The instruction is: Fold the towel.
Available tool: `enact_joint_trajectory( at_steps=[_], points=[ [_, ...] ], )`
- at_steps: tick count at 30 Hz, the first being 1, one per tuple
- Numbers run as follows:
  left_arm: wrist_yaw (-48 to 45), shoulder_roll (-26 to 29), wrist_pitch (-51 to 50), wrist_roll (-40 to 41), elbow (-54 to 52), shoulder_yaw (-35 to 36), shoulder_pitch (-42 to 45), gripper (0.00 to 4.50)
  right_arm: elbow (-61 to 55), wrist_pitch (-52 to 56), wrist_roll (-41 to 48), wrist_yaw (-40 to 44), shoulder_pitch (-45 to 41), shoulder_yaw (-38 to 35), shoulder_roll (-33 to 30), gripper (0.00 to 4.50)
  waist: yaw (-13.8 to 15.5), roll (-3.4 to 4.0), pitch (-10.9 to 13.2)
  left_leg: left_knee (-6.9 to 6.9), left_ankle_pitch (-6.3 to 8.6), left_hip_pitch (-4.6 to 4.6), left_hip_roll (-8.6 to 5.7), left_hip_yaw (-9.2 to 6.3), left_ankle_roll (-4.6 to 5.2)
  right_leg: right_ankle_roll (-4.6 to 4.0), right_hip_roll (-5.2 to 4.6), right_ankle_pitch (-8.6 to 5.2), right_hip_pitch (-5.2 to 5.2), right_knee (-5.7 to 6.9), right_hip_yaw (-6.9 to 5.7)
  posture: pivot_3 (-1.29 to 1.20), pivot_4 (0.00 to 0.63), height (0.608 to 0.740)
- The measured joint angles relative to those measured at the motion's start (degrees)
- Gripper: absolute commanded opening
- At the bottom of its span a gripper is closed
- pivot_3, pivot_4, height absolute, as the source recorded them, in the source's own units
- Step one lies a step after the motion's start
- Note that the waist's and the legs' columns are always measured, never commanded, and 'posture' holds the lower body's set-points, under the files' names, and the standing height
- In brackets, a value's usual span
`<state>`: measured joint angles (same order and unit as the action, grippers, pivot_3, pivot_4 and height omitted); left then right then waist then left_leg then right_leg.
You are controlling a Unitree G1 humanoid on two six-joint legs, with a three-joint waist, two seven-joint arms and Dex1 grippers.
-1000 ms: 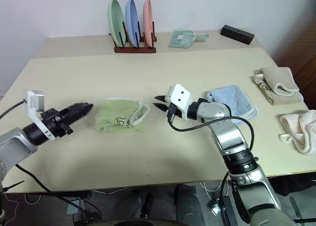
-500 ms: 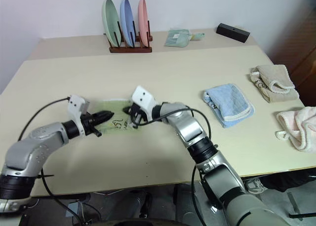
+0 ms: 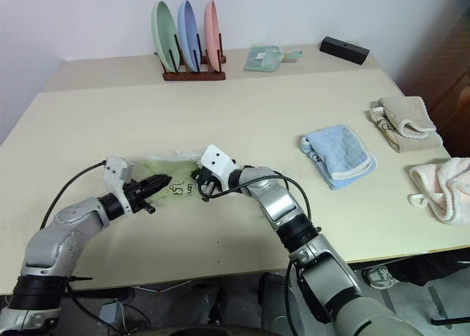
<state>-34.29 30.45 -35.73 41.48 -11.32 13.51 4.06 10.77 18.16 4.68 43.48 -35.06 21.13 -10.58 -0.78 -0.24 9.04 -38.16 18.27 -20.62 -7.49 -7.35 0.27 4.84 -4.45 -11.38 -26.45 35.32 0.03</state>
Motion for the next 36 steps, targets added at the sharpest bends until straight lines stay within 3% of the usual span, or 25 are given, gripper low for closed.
enact_joint_trajectory(
  at_steps=[3, 6, 11, 21, 24, 30, 31, 36],
  points=[
    [2.4, 1.9, -4.6, 9.6, -4.0, 10.8, -0.7, 2.96, -8.7, 0.8, 2.8, 2.9, 0.1, -4.2, -4.7, 2.77, 0.1, 0.00, 0.0, 0.03, 0.01, 0.08, 0.00, -0.01, 0.01, 0.00, 0.00, 0.00, 0.07, -0.03, -0.02, 0.00, 0.150, 0.740],
    [6.0, 3.0, -7.9, 13.6, -3.5, 16.7, -1.4, 4.49, -14.5, 2.6, 4.8, 5.1, 1.2, -5.5, -7.6, 4.32, 0.1, 0.01, 0.0, 0.07, 0.01, 0.21, 0.00, -0.01, 0.01, 0.00, 0.01, -0.01, 0.20, -0.04, -0.01, 0.00, 0.150, 0.740],
    [12.2, 3.1, -16.4, 16.2, 0.8, 17.4, -1.9, 4.50, -17.9, 4.5, 5.5, 5.2, 2.8, -5.8, -9.7, 4.42, 0.3, 0.00, 0.0, 0.02, 0.01, 0.18, -0.02, 0.00, 0.01, 0.00, -0.01, 0.00, 0.21, -0.04, -0.01, 0.00, 0.150, 0.740],
    [14.0, 0.7, -23.5, 16.1, 5.0, 8.9, 4.9, 4.50, -24.2, 5.2, 5.8, 5.9, 5.4, -5.9, -12.5, 4.42, 0.3, -0.02, 0.0, 0.02, 0.01, 0.18, -0.02, 0.00, 0.01, 0.00, -0.03, 0.00, 0.21, -0.03, -0.01, 0.00, 0.150, 0.740],
    [13.3, -0.4, -24.0, 15.7, 5.7, 7.3, 5.8, 3.28, -25.8, 5.6, 5.8, 5.4, 5.8, -5.9, -12.8, 4.50, 0.4, -0.01, 0.0, 0.02, 0.01, 0.19, -0.03, 0.00, 0.01, 0.00, -0.03, 0.00, 0.23, -0.04, -0.01, 0.00, 0.150, 0.740],
    [12.8, -2.0, -25.0, 15.4, 6.5, 6.3, 5.6, 0.24, -26.9, 6.2, 5.7, 4.6, 7.2, -6.1, -13.6, 4.50, 0.4, -0.02, 0.0, 0.02, 0.01, 0.18, -0.03, 0.00, 0.01, 0.00, -0.04, 0.00, 0.21, -0.04, -0.01, 0.00, 0.150, 0.740],
    [12.7, -2.1, -25.0, 15.5, 6.4, 6.4, 5.5, 0.04, -27.1, 6.3, 5.7, 4.5, 7.5, -6.1, -13.8, 4.50, 0.4, -0.02, 0.0, 0.02, 0.01, 0.17, -0.03, 0.00, 0.01, 0.00, -0.04, 0.00, 0.21, -0.04, -0.01, 0.00, 0.150, 0.740],
    [12.4, -3.5, -25.0, 16.2, 5.1, 7.0, 4.5, 0.04, -27.3, 6.2, 5.6, 4.3, 8.0, -6.1, -14.9, 4.50, 0.4, -0.02, 0.0, 0.02, 0.01, 0.17, -0.03, 0.00, 0.01, 0.00, -0.04, 0.00, 0.21, -0.04, -0.01, 0.00, 0.150, 0.740]
  ],
)
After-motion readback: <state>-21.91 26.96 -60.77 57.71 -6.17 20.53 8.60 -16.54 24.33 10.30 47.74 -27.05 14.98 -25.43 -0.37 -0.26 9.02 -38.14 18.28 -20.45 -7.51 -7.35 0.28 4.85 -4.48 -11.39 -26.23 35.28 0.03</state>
